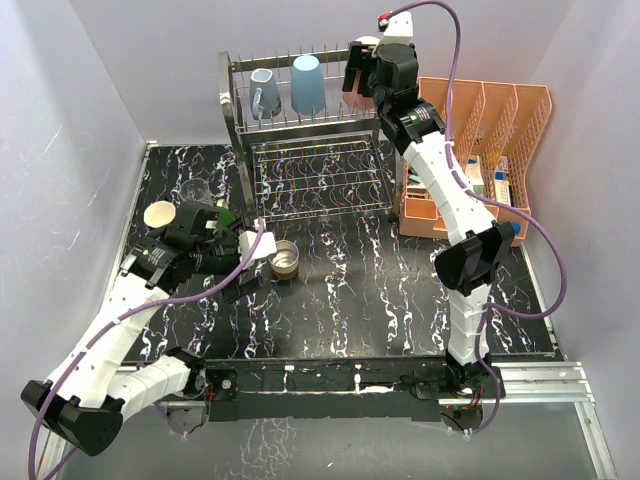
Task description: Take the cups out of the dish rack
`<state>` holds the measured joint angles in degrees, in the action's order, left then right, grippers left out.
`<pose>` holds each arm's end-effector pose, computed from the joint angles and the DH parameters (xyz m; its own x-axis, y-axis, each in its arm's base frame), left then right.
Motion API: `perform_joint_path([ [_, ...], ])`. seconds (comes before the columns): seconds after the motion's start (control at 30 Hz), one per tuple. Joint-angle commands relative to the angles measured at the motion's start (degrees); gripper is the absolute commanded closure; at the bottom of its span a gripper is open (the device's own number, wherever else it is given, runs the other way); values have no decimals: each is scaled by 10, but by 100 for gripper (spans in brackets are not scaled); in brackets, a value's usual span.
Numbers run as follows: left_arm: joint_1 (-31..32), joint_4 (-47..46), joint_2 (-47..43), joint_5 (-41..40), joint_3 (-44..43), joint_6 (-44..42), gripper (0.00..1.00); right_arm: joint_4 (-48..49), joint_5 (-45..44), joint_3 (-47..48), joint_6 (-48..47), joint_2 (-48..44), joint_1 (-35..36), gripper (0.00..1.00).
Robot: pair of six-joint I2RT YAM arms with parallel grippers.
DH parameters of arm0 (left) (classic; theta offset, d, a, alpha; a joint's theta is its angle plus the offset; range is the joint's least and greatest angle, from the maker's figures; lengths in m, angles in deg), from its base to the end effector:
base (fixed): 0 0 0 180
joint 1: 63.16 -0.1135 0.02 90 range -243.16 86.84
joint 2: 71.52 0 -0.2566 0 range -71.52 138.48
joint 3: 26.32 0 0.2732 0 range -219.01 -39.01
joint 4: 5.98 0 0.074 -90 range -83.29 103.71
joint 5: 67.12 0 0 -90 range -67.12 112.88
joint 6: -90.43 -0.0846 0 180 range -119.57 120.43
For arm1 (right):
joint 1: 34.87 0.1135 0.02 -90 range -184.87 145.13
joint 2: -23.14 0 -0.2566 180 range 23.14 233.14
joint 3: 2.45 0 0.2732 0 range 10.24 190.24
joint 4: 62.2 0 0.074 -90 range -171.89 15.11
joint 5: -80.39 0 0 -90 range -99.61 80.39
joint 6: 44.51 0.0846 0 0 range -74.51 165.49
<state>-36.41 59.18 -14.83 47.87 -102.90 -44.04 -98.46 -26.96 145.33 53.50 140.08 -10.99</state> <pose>0.2000 -0.1409 0.3138 0.0191 0.7014 -0.7125 0.9250 0.2581 0.2788 0.4902 0.1894 0.4677 -0.1015 0.1005 -0.9897 -0.1018 0.9886 0.1108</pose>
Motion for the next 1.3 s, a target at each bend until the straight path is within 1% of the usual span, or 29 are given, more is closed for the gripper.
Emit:
perform_joint_path([
  [0.0,1,-12,-5,25,-11,2,3,52,14,5,0,-47,-2,51],
  [0.13,1,-29,-14,38,-13,5,3,62,16,4,3,-75,-2,57],
  [0.23,1,-56,-23,42,-10,12,3,67,16,-5,16,-105,-1,59],
  [0.4,1,-132,-46,45,-2,37,3,105,26,-92,44,-199,-2,60],
  [0.53,1,-220,-61,52,14,52,3,93,51,-160,89,-270,-2,61],
  [0.67,1,-325,-69,57,39,63,3,66,90,-265,182,-353,-1,63],
  [0.73,2,-376,-68,61,49,62,3,57,119,-345,238,-399,-2,66],
  [0.87,1,-457,-51,77,57,51,4,81,176,-503,344,-501,-2,67],
  [0.93,2,-487,-39,93,61,35,4,97,206,-565,389,-535,-2,67],
  [1.03,2,-508,-14,125,59,4,5,123,256,-648,466,-569,-1,67],
  [1.13,7,-516,12,141,51,-16,6,156,293,-720,544,-584,-1,68],
  [1.27,24,-533,26,144,52,-33,8,238,336,-810,653,-592,1,70],
])
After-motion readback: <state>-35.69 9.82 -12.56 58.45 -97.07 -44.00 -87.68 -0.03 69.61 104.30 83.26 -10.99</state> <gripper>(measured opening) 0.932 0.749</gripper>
